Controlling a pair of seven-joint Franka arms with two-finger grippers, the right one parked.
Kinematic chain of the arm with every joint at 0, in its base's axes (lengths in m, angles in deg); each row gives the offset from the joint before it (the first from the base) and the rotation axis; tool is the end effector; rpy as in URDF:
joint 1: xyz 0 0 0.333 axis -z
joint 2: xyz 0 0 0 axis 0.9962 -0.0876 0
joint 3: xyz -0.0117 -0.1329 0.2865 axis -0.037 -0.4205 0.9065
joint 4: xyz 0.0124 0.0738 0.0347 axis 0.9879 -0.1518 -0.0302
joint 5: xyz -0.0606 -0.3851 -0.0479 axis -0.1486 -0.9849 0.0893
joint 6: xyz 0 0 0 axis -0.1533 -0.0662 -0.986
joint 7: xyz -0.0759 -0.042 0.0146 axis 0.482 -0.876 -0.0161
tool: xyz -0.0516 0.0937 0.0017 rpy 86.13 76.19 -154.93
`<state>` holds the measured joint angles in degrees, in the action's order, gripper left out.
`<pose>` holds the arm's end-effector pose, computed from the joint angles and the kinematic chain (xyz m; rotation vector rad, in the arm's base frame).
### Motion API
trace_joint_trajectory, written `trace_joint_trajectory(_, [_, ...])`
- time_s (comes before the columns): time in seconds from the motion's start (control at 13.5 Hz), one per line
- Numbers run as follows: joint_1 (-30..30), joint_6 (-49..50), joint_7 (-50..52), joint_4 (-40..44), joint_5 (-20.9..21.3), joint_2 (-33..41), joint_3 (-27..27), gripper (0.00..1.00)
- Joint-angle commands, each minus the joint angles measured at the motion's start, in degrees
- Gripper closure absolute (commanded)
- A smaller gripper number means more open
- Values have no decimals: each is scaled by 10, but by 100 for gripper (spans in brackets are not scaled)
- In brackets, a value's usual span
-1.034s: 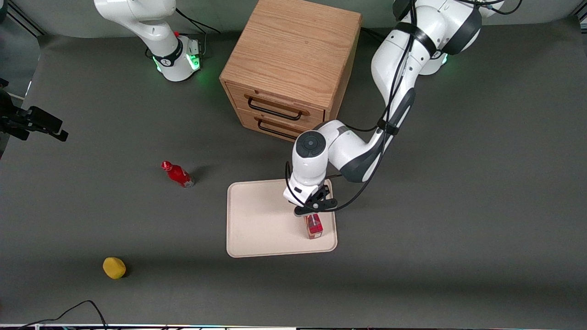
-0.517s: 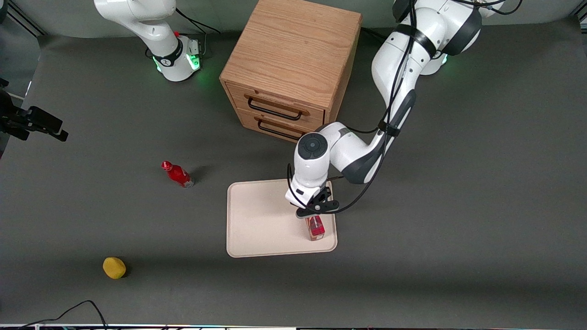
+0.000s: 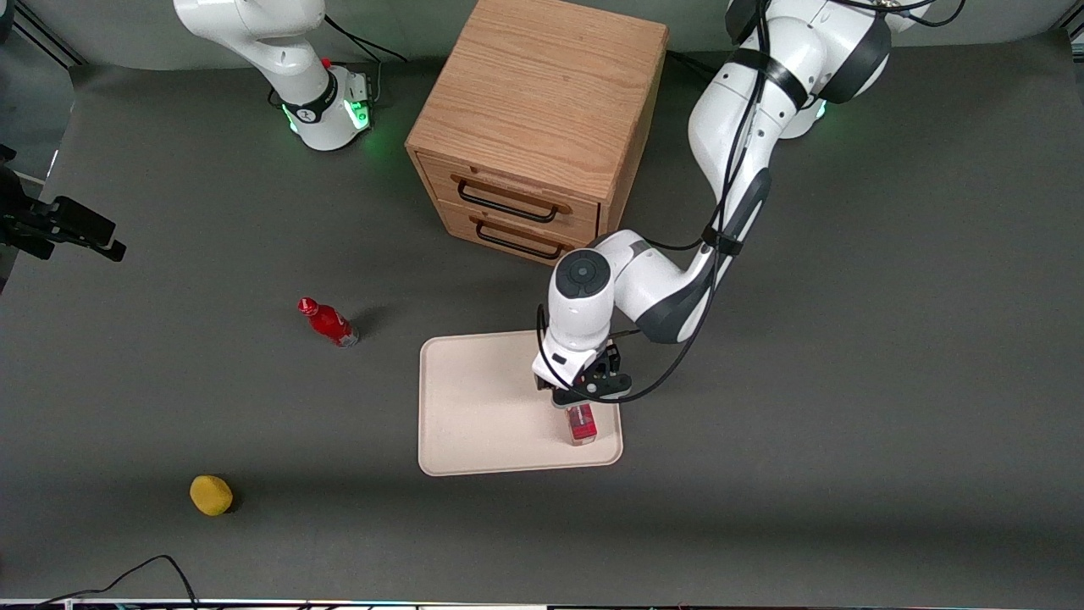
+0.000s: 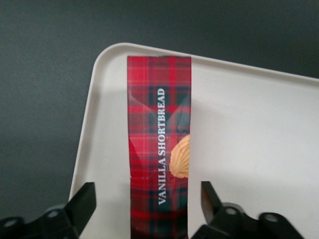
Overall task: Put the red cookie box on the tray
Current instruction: 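Lower the cookie box onto the tray with the left gripper, then open the left gripper, releasing the box lying on the tray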
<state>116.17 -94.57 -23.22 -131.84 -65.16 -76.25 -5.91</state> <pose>0.6072 -0.4738 0.2406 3.0398 0.3862 0.3192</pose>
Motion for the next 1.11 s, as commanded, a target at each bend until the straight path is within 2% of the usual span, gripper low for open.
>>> trace_joint_trajectory(0.0, [-13, 52, -23, 7, -1, 28, -4, 0])
trace_joint_trajectory(0.22, [-24, 136, -85, 18, -55, 68, -4, 0])
trace_joint_trajectory(0.44, [-41, 211, -124, 0, -68, 131, -5, 0])
trace_joint_trajectory(0.59, [-61, 286, -175, -6, -101, 180, -5, 0])
trace_joint_trajectory(0.81, [-114, 381, -222, -4, -155, 253, -5, 0])
trace_joint_trajectory(1.03, [-184, 476, -340, -5, -169, 320, -4, 0])
